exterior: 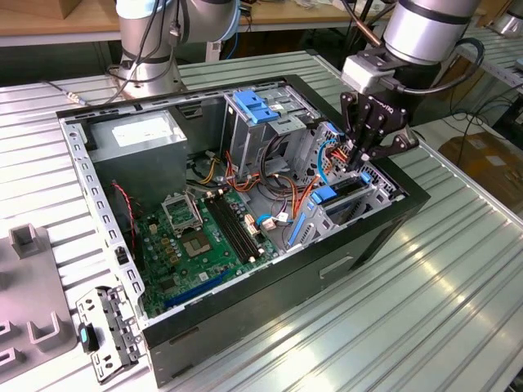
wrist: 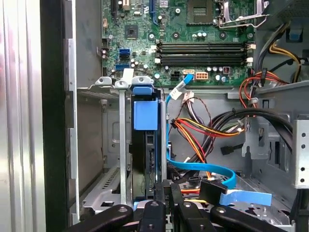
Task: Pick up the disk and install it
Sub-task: 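Insert the first disk wire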
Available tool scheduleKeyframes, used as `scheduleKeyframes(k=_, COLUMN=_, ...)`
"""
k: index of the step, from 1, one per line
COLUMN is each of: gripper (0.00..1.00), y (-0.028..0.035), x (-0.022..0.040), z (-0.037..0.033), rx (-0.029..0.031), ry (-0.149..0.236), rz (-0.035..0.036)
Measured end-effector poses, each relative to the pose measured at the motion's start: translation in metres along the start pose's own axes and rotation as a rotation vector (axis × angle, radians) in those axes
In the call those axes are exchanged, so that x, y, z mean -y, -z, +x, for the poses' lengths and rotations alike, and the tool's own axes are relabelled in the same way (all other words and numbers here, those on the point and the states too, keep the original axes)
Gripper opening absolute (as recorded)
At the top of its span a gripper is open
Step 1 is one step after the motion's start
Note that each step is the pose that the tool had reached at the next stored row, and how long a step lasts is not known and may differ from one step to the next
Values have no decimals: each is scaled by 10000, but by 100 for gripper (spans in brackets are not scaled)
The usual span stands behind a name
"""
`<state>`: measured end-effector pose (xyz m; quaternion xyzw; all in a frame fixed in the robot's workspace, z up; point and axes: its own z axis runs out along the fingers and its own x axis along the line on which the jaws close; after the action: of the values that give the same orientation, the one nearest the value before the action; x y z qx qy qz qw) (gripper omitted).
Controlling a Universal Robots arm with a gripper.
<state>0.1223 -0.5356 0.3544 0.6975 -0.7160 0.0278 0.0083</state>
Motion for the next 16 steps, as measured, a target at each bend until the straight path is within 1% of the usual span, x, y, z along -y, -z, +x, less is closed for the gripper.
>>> scheduleKeyframes(k=4, gripper=16, y=-1, x=-37, z=7, rx=1, ry=8, rz=-1)
scheduleKeyframes(k=8, gripper=16, y=-6, x=-71, z=42, rx=10, ry=355, rz=17)
scheduleKeyframes(k=9, gripper=16, y=-6, x=-76, z=47, rx=11, ry=385, rz=18)
scheduleKeyframes(k=14, gripper=16, y=-18, x=-95, z=111, rx=12, ry=418, rz=20)
scheduleKeyframes(k=16, gripper=16, y=-19, x=-101, z=112, rx=12, ry=422, rz=20)
